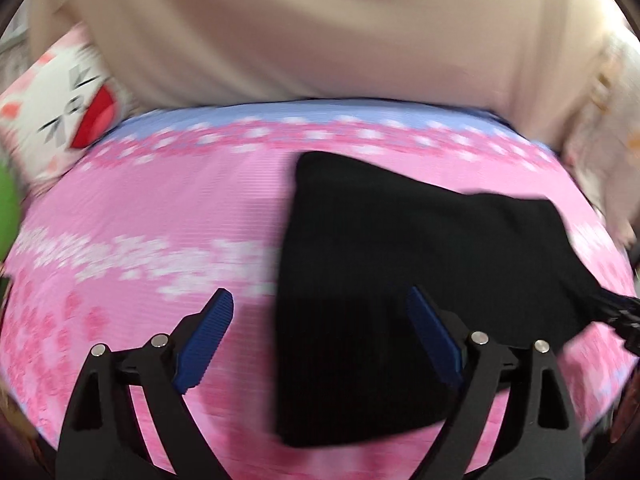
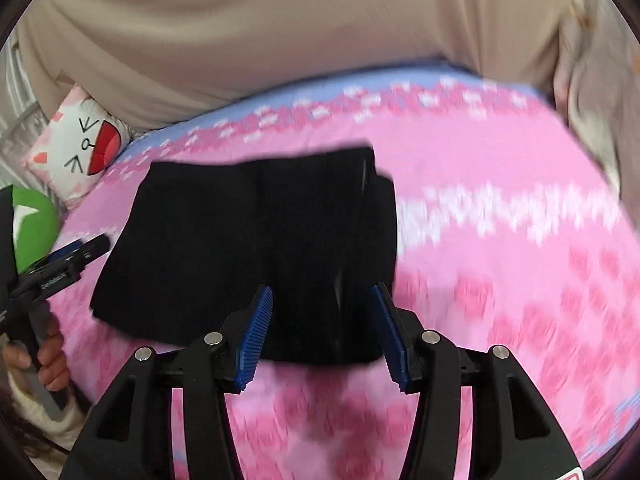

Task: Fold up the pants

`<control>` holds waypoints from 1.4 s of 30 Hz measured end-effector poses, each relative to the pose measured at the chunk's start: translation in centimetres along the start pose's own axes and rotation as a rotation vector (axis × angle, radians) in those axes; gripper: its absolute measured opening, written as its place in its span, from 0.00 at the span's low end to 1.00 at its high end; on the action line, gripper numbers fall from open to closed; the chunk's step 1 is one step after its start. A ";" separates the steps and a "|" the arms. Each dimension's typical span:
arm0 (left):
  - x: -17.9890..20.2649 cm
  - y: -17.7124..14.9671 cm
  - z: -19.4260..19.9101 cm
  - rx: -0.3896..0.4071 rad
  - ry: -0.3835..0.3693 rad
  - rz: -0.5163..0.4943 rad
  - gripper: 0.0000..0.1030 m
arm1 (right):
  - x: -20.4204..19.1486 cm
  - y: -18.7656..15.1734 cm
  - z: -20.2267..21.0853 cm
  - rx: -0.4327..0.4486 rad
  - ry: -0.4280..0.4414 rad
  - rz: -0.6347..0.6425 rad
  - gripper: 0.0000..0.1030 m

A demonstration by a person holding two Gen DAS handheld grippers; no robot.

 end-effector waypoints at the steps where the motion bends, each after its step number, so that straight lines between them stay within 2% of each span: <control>1: 1.6 -0.3 0.4 0.001 -0.024 -0.032 0.84 | 0.1 -0.4 -0.1 0.000 0.023 -0.009 0.49; 6: 8.4 -2.4 1.9 -0.009 -0.132 -0.183 0.84 | 0.8 -1.1 -1.5 -0.006 0.132 -0.041 0.51; 9: 10.5 -3.5 2.1 -0.004 -0.127 -0.253 0.86 | 1.5 -1.4 -1.7 -0.015 0.169 -0.068 0.49; 10: 11.0 -3.7 2.3 0.008 -0.124 -0.267 0.88 | 1.5 -1.4 -1.5 -0.013 0.213 -0.091 0.49; 12: 12.1 -4.0 2.2 0.021 -0.118 -0.290 0.89 | 1.4 -1.2 -1.5 -0.012 0.214 -0.079 0.23; 14: 12.7 -3.9 2.0 0.022 -0.127 -0.301 0.89 | 0.9 -0.7 -1.5 -0.011 0.228 -0.070 0.17; 19: 13.6 -3.2 2.6 0.068 -0.120 -0.308 0.89 | -1.7 1.9 0.5 0.064 0.301 -0.036 0.17; 23: 13.2 -2.4 4.2 0.133 -0.119 -0.323 0.90 | -2.1 3.2 1.2 0.095 0.304 -0.027 0.16; 25: 13.4 -2.3 5.7 0.173 -0.177 -0.340 0.94 | -2.2 3.7 1.4 0.111 0.311 -0.029 0.16; 27: 14.3 -2.3 6.0 0.180 -0.200 -0.360 0.94 | -2.5 4.2 1.7 0.120 0.322 -0.024 0.16; 30: 16.2 -2.4 4.8 0.176 -0.161 -0.396 0.94 | -3.4 4.4 1.8 0.122 0.334 -0.006 0.16; 32: 16.8 -2.1 4.1 0.150 -0.201 -0.369 0.92 | -3.5 4.2 1.9 0.123 0.330 -0.009 0.16; 33: 17.1 -2.0 3.5 0.122 -0.233 -0.362 0.76 | -3.2 4.2 2.0 0.124 0.337 -0.015 0.17; 34: 17.4 -1.8 2.9 0.095 -0.258 -0.359 0.65 | -2.9 4.1 2.0 0.124 0.347 -0.028 0.17; 36: 17.1 -1.3 1.5 0.061 -0.263 -0.317 0.30 | -2.8 3.8 1.8 0.115 0.356 -0.036 0.18; 37: 16.7 -0.9 0.9 0.045 -0.276 -0.284 0.20 | -2.7 3.7 1.6 0.112 0.363 -0.039 0.20; 38: 16.2 -0.5 0.5 0.033 -0.282 -0.259 0.16 | -2.7 3.7 1.7 0.117 0.367 -0.038 0.20; 39: 15.3 0.1 0.2 0.006 -0.320 -0.215 0.14 | -2.7 3.8 2.1 0.131 0.363 -0.039 0.20; 40: 14.1 0.8 0.3 0.002 -0.338 -0.172 0.14 | -2.6 3.9 2.6 0.148 0.354 -0.037 0.24; 41: 12.6 1.8 0.7 0.021 -0.332 -0.129 0.14 | -2.6 3.9 3.4 0.174 0.336 -0.026 0.31; 42: 9.8 3.3 1.5 0.058 -0.300 -0.072 0.13 | -2.7 3.9 4.4 0.201 0.309 -0.006 0.34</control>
Point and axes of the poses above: each gripper's, at about its wrist camera, not at the fingertips, and z roughly against the way its jaws point, x to its right, y to its top, the point moved 7 cm from there along -z, roughly the way its jaws point, and after that the axes turned 15 degrees about y, right-handed, at the moved point
